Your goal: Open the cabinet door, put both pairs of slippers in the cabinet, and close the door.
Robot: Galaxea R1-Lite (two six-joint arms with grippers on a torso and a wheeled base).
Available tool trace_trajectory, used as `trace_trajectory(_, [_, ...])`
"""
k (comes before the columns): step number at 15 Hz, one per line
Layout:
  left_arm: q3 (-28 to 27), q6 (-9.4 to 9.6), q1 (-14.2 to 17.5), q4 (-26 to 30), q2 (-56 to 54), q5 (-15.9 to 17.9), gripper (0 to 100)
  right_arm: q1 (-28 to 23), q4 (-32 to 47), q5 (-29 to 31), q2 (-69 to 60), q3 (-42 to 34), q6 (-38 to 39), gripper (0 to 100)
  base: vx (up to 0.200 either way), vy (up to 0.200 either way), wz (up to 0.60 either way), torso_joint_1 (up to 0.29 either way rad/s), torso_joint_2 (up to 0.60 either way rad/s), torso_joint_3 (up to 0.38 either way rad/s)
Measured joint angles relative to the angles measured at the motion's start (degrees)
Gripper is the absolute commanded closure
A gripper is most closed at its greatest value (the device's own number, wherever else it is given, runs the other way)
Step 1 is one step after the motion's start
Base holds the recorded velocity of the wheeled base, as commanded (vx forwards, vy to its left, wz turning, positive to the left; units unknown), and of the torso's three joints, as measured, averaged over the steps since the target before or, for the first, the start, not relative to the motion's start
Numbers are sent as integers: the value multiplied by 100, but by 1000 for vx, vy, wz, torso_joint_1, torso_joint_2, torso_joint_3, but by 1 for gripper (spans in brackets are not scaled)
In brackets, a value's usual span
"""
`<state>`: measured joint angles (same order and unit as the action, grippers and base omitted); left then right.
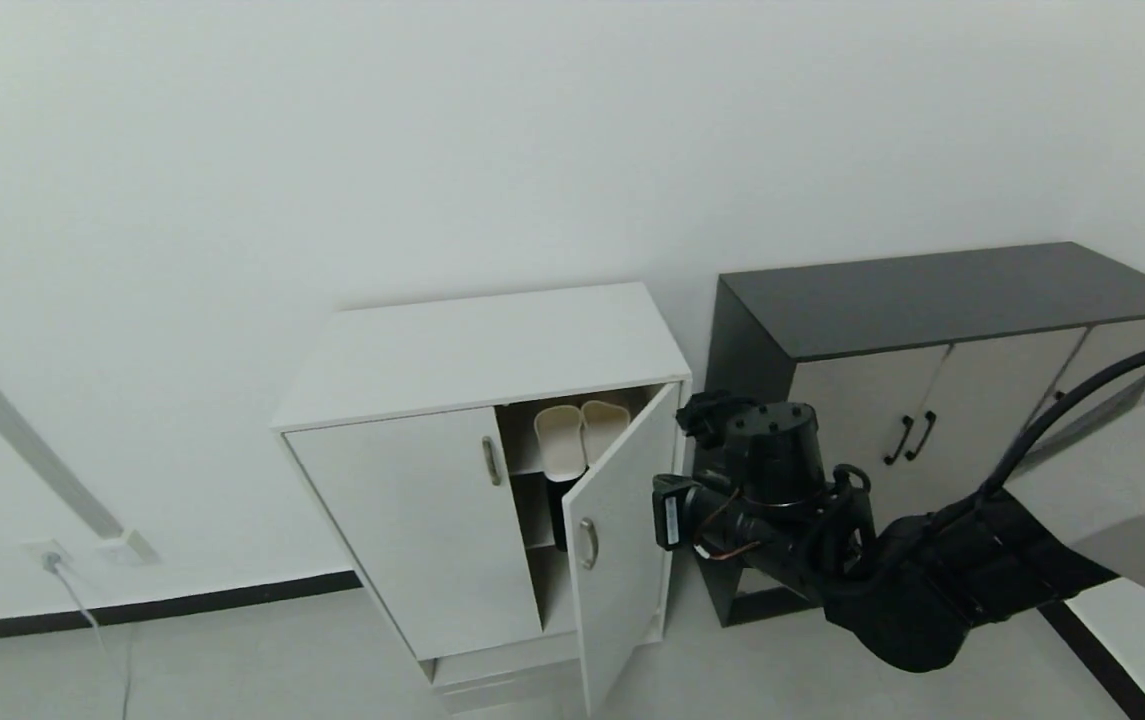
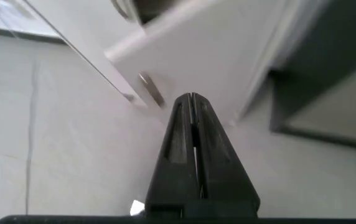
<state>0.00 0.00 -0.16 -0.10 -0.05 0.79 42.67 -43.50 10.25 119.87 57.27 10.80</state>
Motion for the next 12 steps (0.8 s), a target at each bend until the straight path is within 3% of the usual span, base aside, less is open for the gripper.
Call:
trace_trajectory(1, [0,0,-5,7,0,-1,100,0,6,-18,2,-52,0,100,0,0,600,17,7,-7])
trace_trajectory(7, [0,2,6,-1,0,-1,100,-24,-282,-90,-41,-383,-213,100,0,0,0,0,0,0])
trace_trajectory(11, [0,18,-2,2,0,7,100,-52,-889,-87,-165,-1147,-482,100,0,0,0,0,0,0])
trace_trajectory(12, [0,18,-2,2,0,7,100,-69,-1051,-87,-204,-1381,-486,100,200,0,0,7,2,7])
